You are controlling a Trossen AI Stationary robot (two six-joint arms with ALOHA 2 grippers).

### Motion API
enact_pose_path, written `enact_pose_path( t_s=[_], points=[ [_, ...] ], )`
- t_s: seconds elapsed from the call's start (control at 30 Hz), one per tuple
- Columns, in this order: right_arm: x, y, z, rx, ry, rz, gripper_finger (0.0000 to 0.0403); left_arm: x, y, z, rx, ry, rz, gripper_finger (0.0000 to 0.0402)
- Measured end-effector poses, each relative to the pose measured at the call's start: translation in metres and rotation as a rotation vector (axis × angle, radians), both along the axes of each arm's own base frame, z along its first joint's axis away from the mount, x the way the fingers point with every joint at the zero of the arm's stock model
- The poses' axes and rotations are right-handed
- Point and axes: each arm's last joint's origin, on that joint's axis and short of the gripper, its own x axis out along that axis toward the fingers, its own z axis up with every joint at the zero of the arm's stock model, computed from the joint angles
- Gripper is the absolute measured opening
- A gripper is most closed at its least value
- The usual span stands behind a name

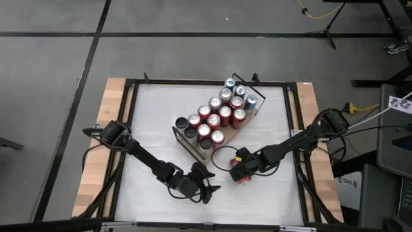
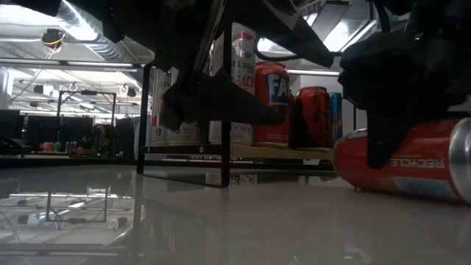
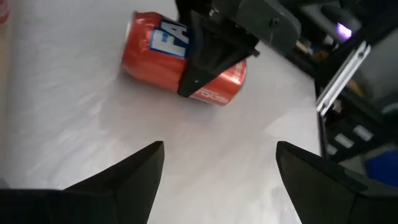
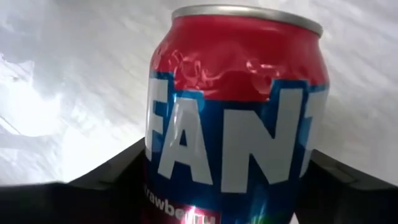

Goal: Place canned beverage on shelf
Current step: Put the orange soda can on the shelf aligned with the other orange soda can

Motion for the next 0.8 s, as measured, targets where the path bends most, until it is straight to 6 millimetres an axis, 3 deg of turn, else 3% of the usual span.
enact_pose_path(
  t_s=[0.2,0.4,0.57,0.8],
  points=[
    [-0.002,-0.001,0.006,-0.053,-0.036,0.104,0.0281,-0.003,-0.002,0.005,0.082,0.015,-0.081,0.0305],
    [-0.011,-0.006,0.034,-0.065,-0.12,0.183,0.0288,-0.01,-0.007,0.029,0.144,-0.016,-0.152,0.0305],
    [-0.026,-0.013,0.068,-0.077,-0.225,0.245,0.0287,-0.025,-0.002,0.075,0.222,-0.07,-0.202,0.0304],
    [-0.056,-0.03,0.121,-0.268,-0.479,0.296,0.0289,-0.064,0.029,0.153,0.369,-0.115,-0.211,0.0304]
  ],
)
